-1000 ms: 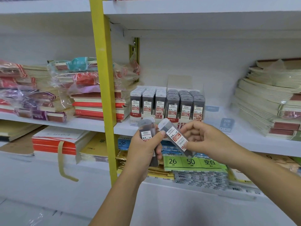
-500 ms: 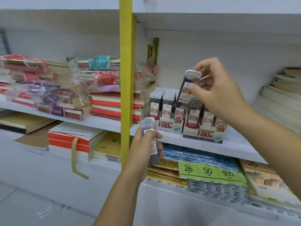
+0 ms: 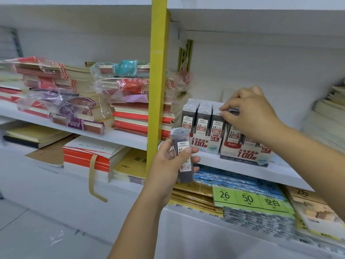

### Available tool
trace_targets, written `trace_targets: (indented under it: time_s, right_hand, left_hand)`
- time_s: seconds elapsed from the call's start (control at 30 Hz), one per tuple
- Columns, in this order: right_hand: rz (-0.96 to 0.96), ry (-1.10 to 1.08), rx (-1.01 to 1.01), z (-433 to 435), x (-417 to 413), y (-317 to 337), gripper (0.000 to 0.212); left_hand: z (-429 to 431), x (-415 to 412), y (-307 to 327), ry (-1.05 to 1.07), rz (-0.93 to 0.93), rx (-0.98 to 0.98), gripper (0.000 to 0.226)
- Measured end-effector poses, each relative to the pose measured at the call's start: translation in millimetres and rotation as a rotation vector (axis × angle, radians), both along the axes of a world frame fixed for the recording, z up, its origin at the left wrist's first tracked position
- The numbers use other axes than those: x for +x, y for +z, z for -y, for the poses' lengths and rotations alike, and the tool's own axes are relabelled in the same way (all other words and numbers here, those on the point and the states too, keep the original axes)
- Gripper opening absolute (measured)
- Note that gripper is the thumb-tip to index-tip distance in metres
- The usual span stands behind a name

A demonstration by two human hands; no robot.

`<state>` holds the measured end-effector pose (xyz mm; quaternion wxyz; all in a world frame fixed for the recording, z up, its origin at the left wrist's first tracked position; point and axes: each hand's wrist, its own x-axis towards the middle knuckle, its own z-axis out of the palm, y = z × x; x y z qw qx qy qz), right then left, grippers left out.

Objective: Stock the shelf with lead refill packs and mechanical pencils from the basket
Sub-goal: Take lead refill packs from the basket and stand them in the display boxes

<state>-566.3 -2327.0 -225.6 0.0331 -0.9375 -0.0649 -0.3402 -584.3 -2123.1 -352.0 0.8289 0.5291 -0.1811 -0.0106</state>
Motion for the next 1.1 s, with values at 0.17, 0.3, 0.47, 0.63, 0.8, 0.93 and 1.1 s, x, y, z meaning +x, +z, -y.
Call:
trace_targets:
  time_s: [0.17, 0.3, 0.47, 0.63, 0.8, 0.93, 1.1]
  right_hand:
    - [0.185, 0.17, 0.015, -10.5, -28.1, -13.7, 0.027]
    - [-0.166, 0.403, 0.513, -25.4, -58.4, -37.0, 0.021]
    - [-0.229, 0.47, 0.893, -17.0, -68.3, -55.3, 0.013]
    - [-0.202, 0.457, 1.033, 3.6, -73.9, -59.3, 0.015]
    - [0.0, 0.432, 1.016, 31.8, -83.7, -43.9, 0.014]
    - [0.216, 0.413, 0.802, 68.9, -93.9, -5.4, 0.024]
    - [0.228, 0.343, 0.465, 89.5, -87.3, 9.1, 0.024]
  left_hand:
    - [2.7, -6.8, 2.9, -0.003, 0.041, 0.032, 0.031]
    - [11.4, -15.8, 5.3, -0.022, 0.113, 0.094, 0.027]
    - [24.0, -27.9, 4.8, -0.11, 0.125, 0.2, 0.027]
    - [28.5, -30.4, -2.2, -0.243, 0.019, 0.106, 0.032]
    - [37.2, -27.2, -7.8, -0.231, 0.026, 0.173, 0.033]
    - [47.0, -22.3, -8.9, -0.177, 0.052, 0.223, 0.028]
    - [58.4, -21.7, -8.8, -0.174, 0.049, 0.207, 0.026]
